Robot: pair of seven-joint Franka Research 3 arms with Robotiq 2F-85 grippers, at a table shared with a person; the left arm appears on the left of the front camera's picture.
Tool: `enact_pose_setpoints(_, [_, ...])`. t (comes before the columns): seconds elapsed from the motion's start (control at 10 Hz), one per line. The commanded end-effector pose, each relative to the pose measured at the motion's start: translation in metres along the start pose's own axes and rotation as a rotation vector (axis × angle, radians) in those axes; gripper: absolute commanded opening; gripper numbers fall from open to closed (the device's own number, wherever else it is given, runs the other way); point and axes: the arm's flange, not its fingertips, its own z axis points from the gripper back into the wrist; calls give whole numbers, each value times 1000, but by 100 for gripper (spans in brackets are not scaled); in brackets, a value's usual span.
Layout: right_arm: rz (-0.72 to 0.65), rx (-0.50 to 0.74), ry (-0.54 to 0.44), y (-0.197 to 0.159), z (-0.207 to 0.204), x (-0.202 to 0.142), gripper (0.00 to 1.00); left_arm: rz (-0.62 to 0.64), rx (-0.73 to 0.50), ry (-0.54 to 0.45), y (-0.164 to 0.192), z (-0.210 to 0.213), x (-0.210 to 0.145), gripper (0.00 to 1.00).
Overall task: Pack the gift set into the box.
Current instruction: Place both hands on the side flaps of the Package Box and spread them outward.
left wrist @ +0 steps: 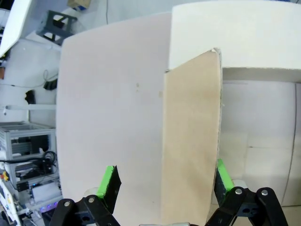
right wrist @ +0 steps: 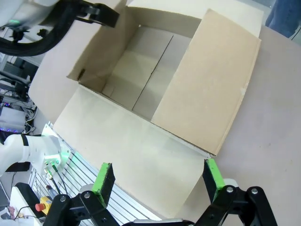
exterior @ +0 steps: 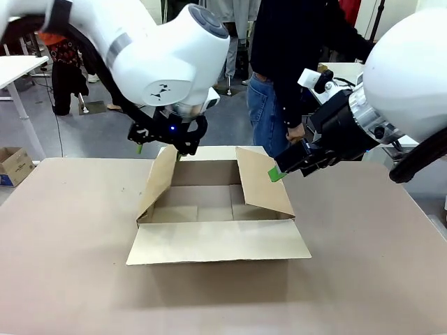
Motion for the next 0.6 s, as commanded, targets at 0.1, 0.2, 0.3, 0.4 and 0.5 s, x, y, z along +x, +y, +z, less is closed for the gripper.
enact_pose_setpoints(0.1, [20, 11, 1, -2, 5, 1, 100, -23, -14, -51, 45, 6, -6, 100])
enact_pose_setpoints(0.2, [20, 11, 1, -2, 5, 1, 100, -3, -7, -42, 57, 3, -1, 100])
enact_pose_setpoints(0.3, [20, 11, 1, -2, 5, 1, 100, -2, -27, -26, 73, -2, 2, 100])
enact_pose_setpoints(0.4, [20, 11, 1, -2, 5, 1, 100, 12, -58, 8, 88, -10, 3, 100])
enact_pose_setpoints(0.5, [20, 11, 1, -2, 5, 1, 100, 13, -101, 44, 101, -21, 2, 100])
